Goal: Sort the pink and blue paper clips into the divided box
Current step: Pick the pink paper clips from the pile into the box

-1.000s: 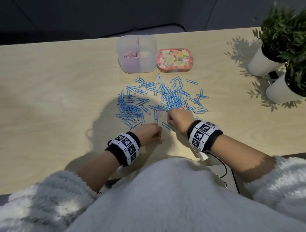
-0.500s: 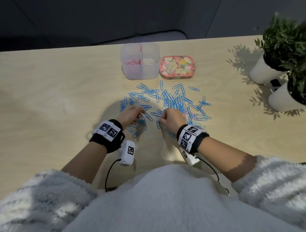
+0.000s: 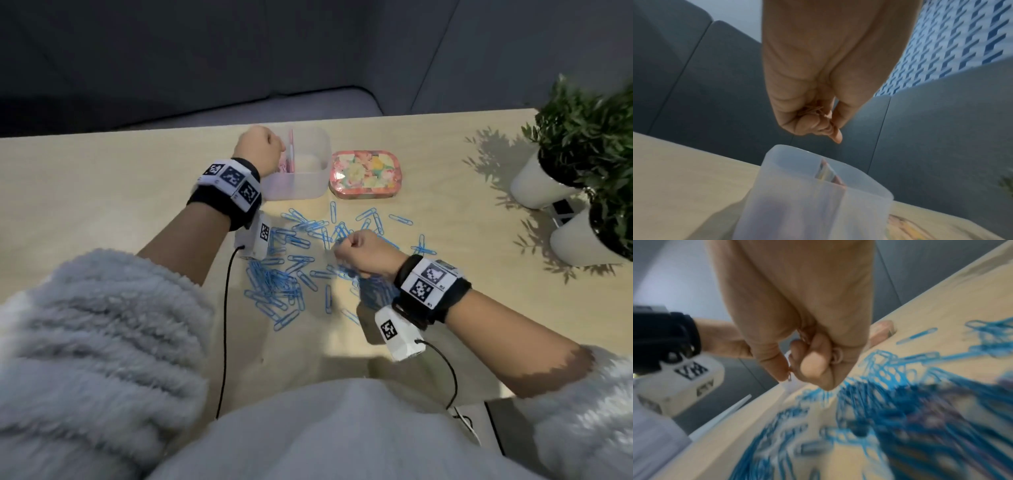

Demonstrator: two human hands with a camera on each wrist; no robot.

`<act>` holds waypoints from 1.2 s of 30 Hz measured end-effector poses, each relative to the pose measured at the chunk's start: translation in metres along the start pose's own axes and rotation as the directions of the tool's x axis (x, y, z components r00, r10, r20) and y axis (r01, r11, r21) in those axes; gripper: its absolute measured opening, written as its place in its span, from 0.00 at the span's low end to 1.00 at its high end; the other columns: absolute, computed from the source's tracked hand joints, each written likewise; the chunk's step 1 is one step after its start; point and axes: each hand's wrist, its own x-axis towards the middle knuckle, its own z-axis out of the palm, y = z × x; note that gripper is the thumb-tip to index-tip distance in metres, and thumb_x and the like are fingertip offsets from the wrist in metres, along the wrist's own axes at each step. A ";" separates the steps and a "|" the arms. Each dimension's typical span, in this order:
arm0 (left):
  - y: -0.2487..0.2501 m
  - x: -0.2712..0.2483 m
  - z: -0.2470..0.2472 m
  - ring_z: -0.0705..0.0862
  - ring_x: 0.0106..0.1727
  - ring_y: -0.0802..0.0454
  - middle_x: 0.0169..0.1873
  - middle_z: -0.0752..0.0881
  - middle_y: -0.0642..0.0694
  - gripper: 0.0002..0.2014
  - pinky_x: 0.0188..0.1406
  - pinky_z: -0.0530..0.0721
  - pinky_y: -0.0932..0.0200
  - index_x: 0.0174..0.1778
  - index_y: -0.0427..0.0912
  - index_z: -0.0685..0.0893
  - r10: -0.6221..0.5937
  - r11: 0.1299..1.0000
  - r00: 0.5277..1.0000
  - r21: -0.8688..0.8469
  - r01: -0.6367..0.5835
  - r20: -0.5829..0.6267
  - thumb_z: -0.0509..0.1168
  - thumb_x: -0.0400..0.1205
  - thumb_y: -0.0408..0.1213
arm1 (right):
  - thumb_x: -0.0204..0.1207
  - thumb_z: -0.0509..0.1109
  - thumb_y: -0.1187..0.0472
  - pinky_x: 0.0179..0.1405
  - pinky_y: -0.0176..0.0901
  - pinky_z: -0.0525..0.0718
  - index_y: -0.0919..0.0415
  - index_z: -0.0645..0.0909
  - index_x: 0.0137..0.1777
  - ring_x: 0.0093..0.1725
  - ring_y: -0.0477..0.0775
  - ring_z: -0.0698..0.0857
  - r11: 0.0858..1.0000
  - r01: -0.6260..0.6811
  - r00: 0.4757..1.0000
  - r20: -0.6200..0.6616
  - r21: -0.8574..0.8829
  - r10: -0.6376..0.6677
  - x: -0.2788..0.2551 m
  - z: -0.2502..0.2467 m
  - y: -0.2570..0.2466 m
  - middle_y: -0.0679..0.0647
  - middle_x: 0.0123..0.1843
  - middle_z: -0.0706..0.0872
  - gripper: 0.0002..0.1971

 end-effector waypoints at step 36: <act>-0.045 -0.143 0.093 0.84 0.47 0.39 0.42 0.88 0.41 0.14 0.49 0.80 0.48 0.45 0.44 0.87 0.332 0.866 0.846 0.221 -0.449 0.417 0.58 0.72 0.40 | 0.79 0.57 0.75 0.19 0.26 0.76 0.61 0.79 0.36 0.19 0.36 0.79 0.983 0.151 0.949 -0.293 0.104 -0.114 -0.020 -0.068 0.008 0.52 0.32 0.81 0.15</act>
